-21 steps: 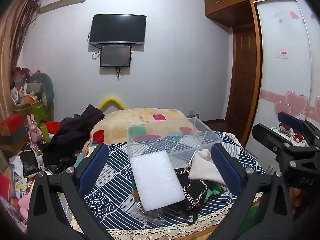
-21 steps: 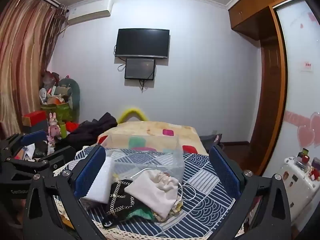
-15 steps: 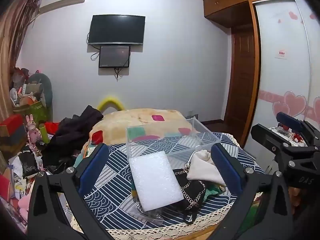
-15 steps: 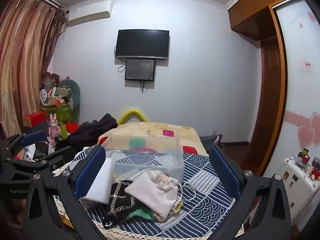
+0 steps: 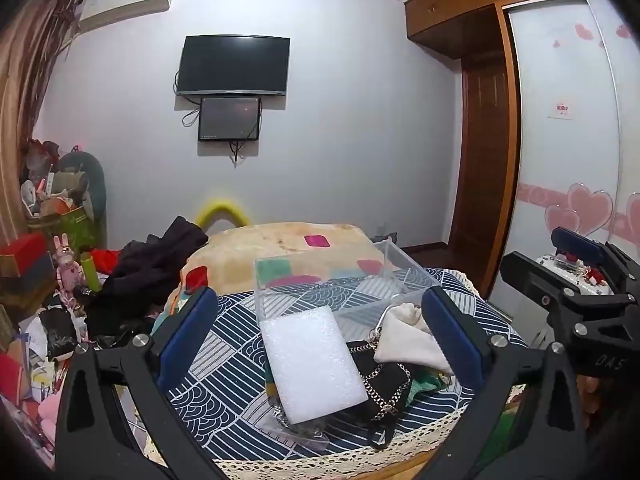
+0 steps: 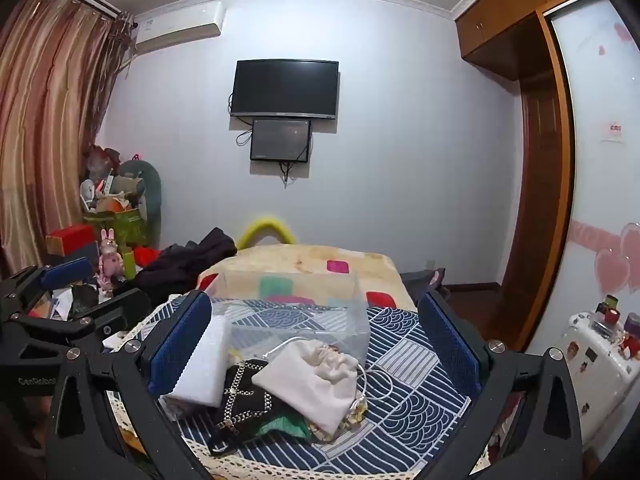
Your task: Organize soft objects
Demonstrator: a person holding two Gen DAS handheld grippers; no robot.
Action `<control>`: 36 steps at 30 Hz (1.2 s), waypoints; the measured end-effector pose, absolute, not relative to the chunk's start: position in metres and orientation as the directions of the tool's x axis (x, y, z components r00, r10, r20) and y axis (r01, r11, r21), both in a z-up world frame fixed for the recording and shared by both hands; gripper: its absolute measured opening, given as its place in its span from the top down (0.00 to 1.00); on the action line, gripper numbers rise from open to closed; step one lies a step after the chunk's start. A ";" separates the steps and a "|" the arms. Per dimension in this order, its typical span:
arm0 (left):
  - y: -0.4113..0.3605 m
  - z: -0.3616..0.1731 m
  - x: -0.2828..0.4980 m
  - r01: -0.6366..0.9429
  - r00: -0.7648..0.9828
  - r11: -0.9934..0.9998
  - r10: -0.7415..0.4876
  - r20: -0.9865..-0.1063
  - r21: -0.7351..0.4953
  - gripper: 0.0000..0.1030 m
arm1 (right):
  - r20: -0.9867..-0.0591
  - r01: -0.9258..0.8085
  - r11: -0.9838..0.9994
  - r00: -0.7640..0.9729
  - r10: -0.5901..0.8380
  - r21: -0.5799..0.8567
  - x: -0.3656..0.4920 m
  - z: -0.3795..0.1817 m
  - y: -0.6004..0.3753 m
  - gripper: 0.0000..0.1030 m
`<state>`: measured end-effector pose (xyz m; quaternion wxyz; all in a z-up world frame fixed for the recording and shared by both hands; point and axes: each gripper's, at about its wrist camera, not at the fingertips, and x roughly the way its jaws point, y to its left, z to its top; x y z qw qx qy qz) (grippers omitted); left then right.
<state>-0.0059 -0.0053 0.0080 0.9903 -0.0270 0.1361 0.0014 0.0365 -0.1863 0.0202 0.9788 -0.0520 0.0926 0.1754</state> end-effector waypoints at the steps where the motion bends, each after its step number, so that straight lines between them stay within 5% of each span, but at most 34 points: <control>1: -0.006 0.009 -0.006 -0.010 0.963 0.999 -0.005 -0.270 -0.053 0.00 | -0.200 -0.350 0.934 0.922 0.331 -0.071 0.038 0.020 -0.184 0.00; 36: -0.008 0.015 -0.013 -0.011 0.969 0.998 -0.003 -0.246 -0.055 0.00 | -0.174 -0.348 0.936 0.926 0.335 -0.051 0.031 0.027 -0.187 0.00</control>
